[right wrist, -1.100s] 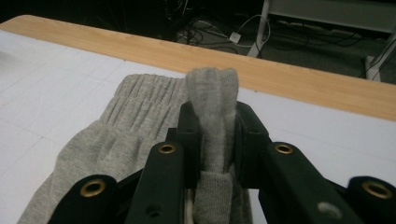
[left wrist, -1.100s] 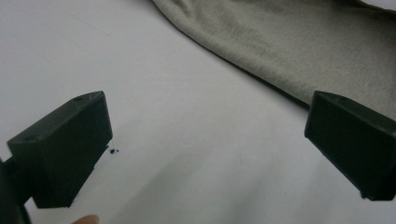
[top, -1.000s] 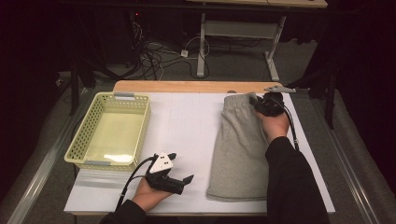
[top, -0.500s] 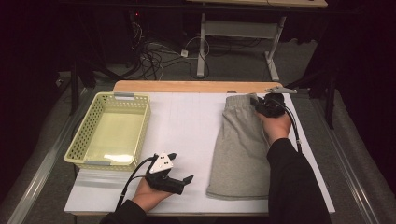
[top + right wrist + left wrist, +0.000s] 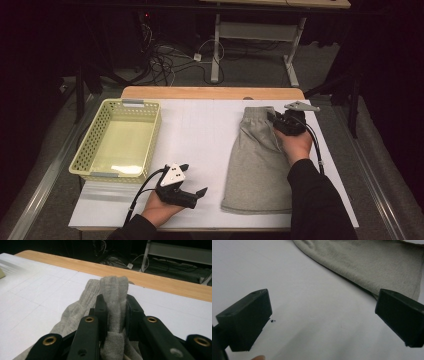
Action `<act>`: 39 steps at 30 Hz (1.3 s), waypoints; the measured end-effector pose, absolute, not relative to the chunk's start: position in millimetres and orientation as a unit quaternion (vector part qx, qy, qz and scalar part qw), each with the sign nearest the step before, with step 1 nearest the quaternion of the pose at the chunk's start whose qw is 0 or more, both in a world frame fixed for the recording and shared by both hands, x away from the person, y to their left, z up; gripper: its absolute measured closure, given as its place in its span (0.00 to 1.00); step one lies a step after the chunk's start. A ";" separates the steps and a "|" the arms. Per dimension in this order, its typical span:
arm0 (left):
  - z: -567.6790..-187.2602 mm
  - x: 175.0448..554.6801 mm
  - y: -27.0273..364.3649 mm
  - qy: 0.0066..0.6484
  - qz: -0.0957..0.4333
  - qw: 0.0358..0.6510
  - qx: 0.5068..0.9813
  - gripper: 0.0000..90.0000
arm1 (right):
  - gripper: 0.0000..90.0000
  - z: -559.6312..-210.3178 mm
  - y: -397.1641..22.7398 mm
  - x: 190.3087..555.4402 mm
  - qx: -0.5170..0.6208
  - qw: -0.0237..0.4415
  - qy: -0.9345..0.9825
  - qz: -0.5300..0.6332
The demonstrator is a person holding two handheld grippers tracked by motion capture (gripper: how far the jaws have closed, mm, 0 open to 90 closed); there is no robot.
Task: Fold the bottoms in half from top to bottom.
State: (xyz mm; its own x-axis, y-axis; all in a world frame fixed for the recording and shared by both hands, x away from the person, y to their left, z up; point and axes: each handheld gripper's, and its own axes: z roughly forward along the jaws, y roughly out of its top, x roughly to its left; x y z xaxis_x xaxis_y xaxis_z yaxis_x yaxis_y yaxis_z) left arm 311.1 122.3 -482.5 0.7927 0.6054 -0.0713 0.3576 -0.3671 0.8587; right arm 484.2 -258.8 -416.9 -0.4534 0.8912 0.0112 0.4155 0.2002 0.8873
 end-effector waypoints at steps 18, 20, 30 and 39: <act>-482.4 309.6 124.0 0.294 0.133 0.487 0.812 0.00 | 0.84 -400.4 -254.7 437.9 0.409 0.274 0.720 0.489; -482.5 309.9 124.6 0.295 0.131 0.489 0.810 0.00 | 0.84 -397.8 -255.2 432.4 0.404 0.275 0.721 0.492; -482.6 310.0 125.7 0.297 0.130 0.493 0.807 0.00 | 0.84 -388.3 -258.4 406.9 0.373 0.285 0.723 0.507; -482.6 309.9 126.0 0.297 0.130 0.494 0.807 0.00 | 0.84 -390.8 -268.1 379.5 0.355 0.287 0.719 0.524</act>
